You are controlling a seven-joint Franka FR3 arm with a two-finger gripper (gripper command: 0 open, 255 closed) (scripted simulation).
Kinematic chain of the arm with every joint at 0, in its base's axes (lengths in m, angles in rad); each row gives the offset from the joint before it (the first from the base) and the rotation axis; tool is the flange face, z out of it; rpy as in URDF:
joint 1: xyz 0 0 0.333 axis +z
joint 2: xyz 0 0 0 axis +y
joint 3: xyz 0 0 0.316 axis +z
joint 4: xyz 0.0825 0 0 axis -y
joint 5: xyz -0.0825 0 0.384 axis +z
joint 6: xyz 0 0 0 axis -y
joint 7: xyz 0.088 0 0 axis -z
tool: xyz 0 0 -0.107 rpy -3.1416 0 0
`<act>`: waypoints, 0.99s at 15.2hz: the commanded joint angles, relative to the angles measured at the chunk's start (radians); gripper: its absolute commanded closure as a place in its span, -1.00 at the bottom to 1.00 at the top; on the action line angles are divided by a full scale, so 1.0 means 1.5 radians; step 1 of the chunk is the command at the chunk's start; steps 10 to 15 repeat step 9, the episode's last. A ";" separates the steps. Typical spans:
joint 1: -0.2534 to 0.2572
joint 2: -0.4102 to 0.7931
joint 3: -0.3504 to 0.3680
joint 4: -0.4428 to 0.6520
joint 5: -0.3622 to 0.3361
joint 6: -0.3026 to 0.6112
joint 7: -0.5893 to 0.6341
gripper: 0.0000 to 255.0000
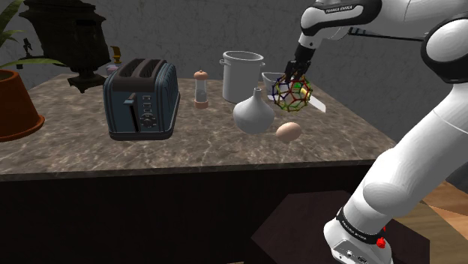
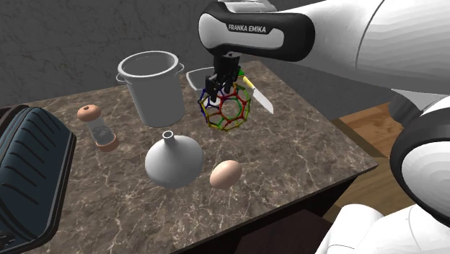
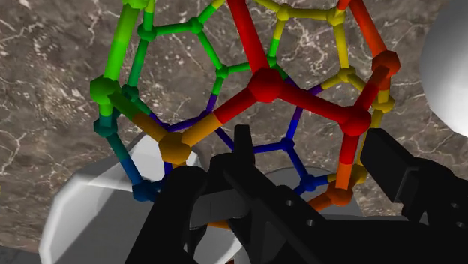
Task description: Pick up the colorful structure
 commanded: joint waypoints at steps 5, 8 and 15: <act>0.001 0.005 0.000 0.060 0.002 -0.054 0.002 1.00; 0.001 0.008 0.000 0.082 0.003 -0.074 0.002 1.00; 0.001 0.008 0.000 0.082 0.003 -0.074 0.002 1.00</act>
